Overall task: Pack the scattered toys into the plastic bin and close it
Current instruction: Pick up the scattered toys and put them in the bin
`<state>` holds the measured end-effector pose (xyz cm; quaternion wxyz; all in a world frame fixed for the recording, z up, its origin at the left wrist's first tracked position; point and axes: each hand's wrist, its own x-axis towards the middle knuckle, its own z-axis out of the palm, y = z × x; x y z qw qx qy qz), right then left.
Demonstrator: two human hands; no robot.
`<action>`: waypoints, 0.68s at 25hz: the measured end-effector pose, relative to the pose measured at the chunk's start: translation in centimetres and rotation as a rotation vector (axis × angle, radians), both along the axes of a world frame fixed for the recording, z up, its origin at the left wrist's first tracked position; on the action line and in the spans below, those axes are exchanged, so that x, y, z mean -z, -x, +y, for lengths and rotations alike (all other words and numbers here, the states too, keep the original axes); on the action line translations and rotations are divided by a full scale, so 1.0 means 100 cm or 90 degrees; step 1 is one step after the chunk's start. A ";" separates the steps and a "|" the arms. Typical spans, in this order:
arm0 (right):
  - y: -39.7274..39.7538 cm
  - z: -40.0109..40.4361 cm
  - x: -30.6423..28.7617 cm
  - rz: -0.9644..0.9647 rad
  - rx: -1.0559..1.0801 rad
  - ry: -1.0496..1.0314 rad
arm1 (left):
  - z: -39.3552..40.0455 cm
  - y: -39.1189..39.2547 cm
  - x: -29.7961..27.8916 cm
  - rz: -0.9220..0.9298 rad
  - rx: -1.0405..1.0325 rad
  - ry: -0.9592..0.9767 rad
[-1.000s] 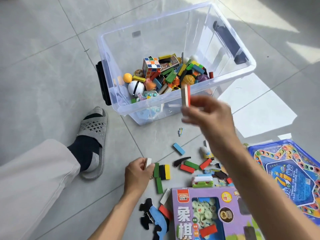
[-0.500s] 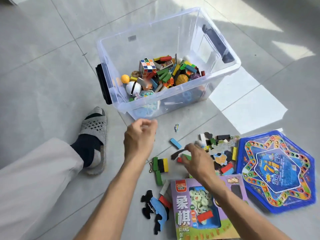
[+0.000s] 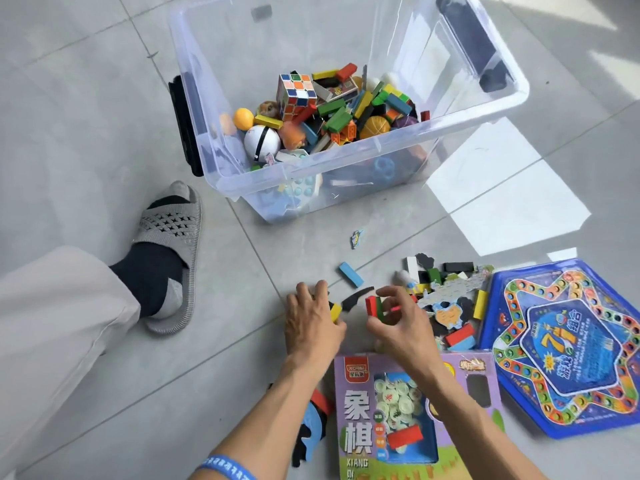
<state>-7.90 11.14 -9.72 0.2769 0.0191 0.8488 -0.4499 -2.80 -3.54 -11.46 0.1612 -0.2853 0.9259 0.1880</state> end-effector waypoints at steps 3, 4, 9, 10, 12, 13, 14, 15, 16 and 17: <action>-0.007 0.001 -0.017 -0.171 0.225 0.197 | -0.002 0.000 0.000 -0.020 0.003 0.001; -0.009 0.000 -0.021 -0.199 0.257 0.231 | -0.002 -0.002 0.000 -0.021 0.002 -0.002; -0.003 -0.008 -0.063 -0.304 0.289 0.376 | -0.006 -0.001 -0.024 -0.002 -0.348 -0.266; 0.003 -0.012 -0.079 -0.312 0.272 0.408 | -0.010 0.003 -0.038 0.017 -0.507 -0.408; 0.027 -0.032 -0.121 -0.296 0.215 0.484 | -0.019 0.008 -0.083 0.126 -0.675 -0.700; 0.045 -0.046 -0.145 -0.280 0.175 0.529 | -0.025 0.015 -0.113 0.186 -0.665 -0.810; 0.065 -0.062 -0.167 -0.262 0.139 0.568 | -0.035 0.024 -0.147 0.247 -0.623 -0.886; 0.085 -0.078 -0.189 -0.237 0.110 0.590 | -0.047 0.037 -0.180 0.307 -0.562 -0.928; 0.105 -0.093 -0.208 -0.203 0.096 0.587 | -0.060 0.053 -0.213 0.361 -0.484 -0.945; 0.120 -0.104 -0.223 -0.165 0.106 0.563 | -0.072 0.069 -0.240 0.413 -0.412 -0.936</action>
